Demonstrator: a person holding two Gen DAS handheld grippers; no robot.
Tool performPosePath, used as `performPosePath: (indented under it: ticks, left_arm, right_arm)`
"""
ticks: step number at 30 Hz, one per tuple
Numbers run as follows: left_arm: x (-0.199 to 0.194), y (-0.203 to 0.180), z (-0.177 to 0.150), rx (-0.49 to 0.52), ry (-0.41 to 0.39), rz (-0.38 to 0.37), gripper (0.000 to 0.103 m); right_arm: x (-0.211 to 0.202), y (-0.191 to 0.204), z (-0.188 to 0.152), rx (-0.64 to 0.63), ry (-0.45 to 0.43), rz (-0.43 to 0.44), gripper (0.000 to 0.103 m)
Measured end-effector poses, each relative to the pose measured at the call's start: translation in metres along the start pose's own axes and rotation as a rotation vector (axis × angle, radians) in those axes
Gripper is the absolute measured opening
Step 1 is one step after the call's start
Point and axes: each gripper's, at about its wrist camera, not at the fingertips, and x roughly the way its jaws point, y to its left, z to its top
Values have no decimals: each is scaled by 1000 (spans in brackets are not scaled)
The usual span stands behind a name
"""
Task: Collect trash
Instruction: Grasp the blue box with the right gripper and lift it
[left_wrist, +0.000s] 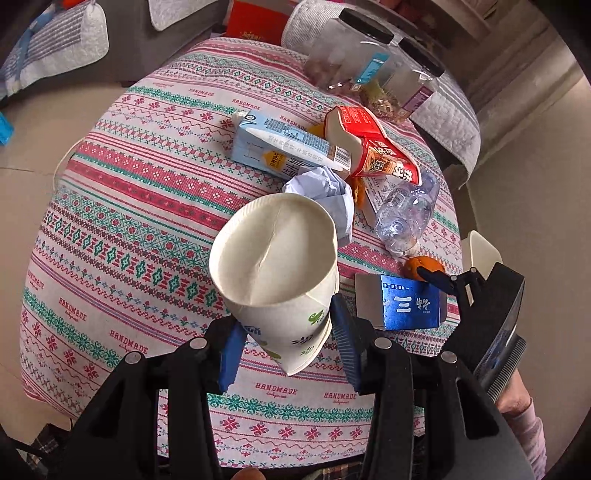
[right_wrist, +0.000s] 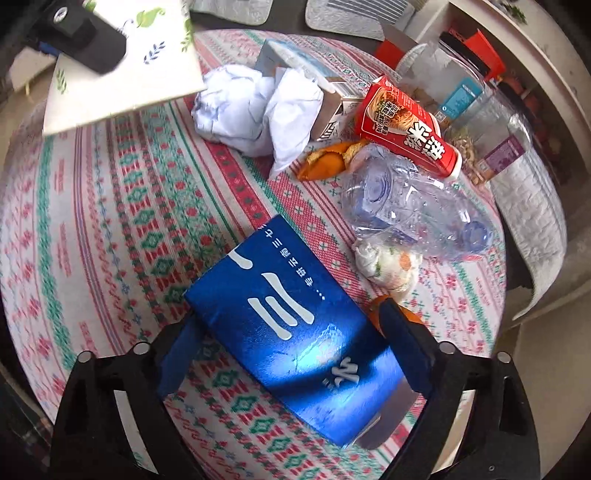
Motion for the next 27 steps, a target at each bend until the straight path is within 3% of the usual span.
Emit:
performPosePath:
  ticks: [3, 5, 11, 18, 22, 27]
  left_arm:
    - [-4, 3, 2, -8, -9, -3, 44]
    - [-6, 4, 2, -8, -17, -4, 44]
    - [-13, 2, 5, -5, -48, 7, 44]
    - [-17, -8, 10, 3, -87, 26, 44]
    - [-21, -23, 12, 27, -119, 21, 44]
    - [-22, -42, 16, 36, -164, -7, 44]
  right_arm:
    - [-7, -6, 3, 74, -1, 62, 58]
    - [-10, -6, 2, 117, 0, 76, 54]
    - [-38, -8, -14, 253, -30, 119, 52]
    - [-108, -38, -26, 454, -248, 213, 52]
    - [-133, -59, -31, 538, -350, 187, 53]
    - [-150, -92, -47, 638, -413, 107, 54]
